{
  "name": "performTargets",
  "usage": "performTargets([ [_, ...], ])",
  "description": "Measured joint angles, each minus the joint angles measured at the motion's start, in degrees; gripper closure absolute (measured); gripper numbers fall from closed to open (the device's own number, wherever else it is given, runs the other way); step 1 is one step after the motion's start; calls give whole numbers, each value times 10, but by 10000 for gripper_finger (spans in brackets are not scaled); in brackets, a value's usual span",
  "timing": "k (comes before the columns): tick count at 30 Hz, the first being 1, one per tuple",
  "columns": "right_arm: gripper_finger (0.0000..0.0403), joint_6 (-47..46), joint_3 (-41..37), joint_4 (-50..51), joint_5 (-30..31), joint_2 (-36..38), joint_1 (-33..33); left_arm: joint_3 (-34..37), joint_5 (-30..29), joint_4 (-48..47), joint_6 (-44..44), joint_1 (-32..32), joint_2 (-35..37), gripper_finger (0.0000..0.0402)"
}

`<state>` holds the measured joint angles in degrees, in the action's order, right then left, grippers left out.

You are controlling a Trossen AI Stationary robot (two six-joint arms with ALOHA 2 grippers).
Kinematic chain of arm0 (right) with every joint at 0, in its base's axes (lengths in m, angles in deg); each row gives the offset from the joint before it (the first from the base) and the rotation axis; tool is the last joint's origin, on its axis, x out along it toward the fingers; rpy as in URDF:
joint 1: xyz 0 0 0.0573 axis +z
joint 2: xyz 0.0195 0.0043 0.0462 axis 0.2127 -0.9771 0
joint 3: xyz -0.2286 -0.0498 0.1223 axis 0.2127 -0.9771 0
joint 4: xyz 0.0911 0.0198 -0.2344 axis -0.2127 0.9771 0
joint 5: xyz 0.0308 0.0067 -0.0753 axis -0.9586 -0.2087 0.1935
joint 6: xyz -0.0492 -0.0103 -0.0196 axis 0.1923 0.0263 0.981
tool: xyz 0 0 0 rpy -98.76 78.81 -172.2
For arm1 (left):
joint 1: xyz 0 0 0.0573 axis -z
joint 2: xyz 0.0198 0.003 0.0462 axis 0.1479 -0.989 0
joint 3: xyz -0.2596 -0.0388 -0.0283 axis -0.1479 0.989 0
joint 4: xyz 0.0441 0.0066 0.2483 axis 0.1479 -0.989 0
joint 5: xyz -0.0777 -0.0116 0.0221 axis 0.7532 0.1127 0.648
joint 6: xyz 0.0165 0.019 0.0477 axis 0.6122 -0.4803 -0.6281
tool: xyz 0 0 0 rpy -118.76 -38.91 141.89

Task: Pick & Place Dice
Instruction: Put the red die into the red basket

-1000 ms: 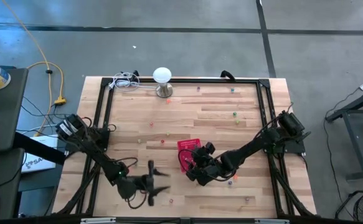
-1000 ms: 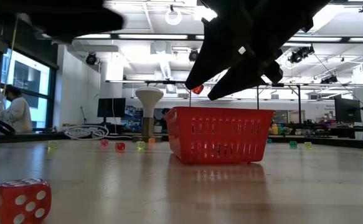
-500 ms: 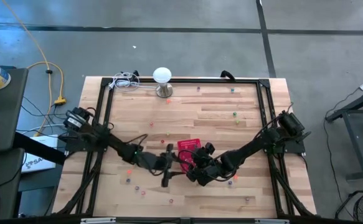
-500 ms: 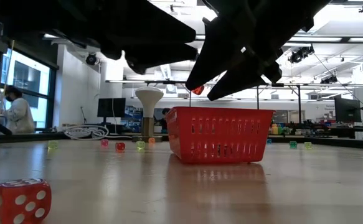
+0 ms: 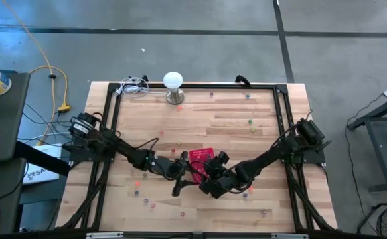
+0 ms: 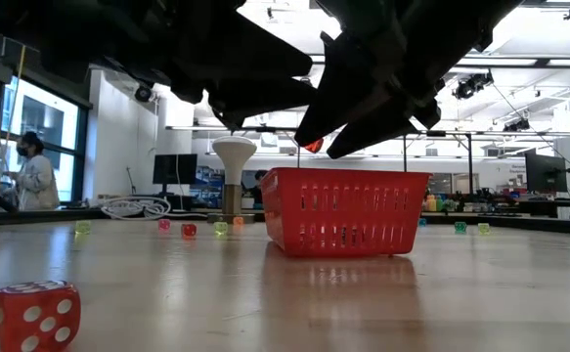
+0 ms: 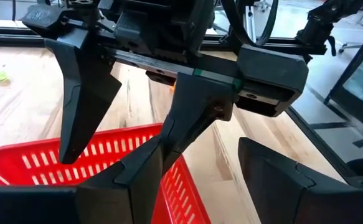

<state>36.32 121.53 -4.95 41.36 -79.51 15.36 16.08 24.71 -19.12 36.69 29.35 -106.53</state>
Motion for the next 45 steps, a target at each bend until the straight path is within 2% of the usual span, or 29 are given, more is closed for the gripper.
performTargets([
  [9, 157, 64, 0, -21, 12, 0, 0, 0, 3, -3, 43, -4, 1, 198],
  [15, 174, 79, 0, -24, 10, 0, 0, 0, 49, -8, 48, -13, 1, 198],
  [27, 210, 104, 0, -28, 8, 0, 1, -1, 49, -17, 48, -13, 1, 198],
  [35, 209, 111, 0, -23, 42, 0, 7, -1, 49, -21, 48, -13, 1, 198],
  [45, 208, 121, 0, -25, 45, 0, 10, 0, 45, -20, 21, -17, 0, 198],
])
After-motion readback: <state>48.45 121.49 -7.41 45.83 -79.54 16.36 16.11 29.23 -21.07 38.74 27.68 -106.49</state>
